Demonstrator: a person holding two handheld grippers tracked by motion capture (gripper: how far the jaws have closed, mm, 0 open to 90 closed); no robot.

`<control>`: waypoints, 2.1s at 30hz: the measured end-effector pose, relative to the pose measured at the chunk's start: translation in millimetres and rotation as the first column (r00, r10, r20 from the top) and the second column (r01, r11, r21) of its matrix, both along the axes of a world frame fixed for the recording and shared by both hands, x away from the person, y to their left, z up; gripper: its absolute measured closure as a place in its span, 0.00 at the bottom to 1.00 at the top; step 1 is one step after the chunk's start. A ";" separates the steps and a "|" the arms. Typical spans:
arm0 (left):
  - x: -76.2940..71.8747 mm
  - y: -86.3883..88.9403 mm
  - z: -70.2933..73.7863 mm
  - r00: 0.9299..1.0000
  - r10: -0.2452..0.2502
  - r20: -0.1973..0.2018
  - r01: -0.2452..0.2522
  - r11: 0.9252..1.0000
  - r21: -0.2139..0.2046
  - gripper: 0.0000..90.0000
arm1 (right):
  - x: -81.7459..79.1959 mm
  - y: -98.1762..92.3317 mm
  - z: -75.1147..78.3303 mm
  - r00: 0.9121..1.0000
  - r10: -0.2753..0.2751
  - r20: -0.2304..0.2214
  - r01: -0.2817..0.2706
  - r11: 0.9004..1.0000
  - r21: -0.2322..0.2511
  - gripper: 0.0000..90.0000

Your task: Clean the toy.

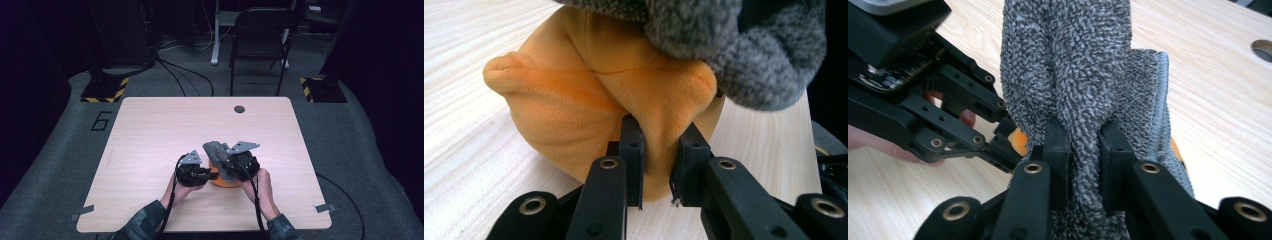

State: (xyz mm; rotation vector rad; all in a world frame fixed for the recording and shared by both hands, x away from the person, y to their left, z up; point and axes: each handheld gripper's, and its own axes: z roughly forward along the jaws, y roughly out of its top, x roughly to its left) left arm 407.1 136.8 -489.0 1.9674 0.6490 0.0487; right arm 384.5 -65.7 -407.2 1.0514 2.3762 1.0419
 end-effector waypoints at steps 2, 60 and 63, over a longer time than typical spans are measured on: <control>0.7 0.6 -0.1 1.000 -0.003 0.000 0.003 1.000 0.003 0.86 | 1.6 -3.5 -0.3 1.000 0.001 0.001 -0.001 1.000 -0.004 0.86; -0.8 -1.0 0.3 1.000 -0.003 0.006 0.003 1.000 -0.008 0.86 | -3.5 2.2 4.4 1.000 0.008 0.002 -0.008 1.000 -0.019 0.87; -0.2 -0.9 0.1 1.000 -0.007 0.001 0.007 1.000 -0.012 0.86 | -3.5 1.3 3.7 1.000 0.005 0.014 -0.005 0.999 -0.047 0.87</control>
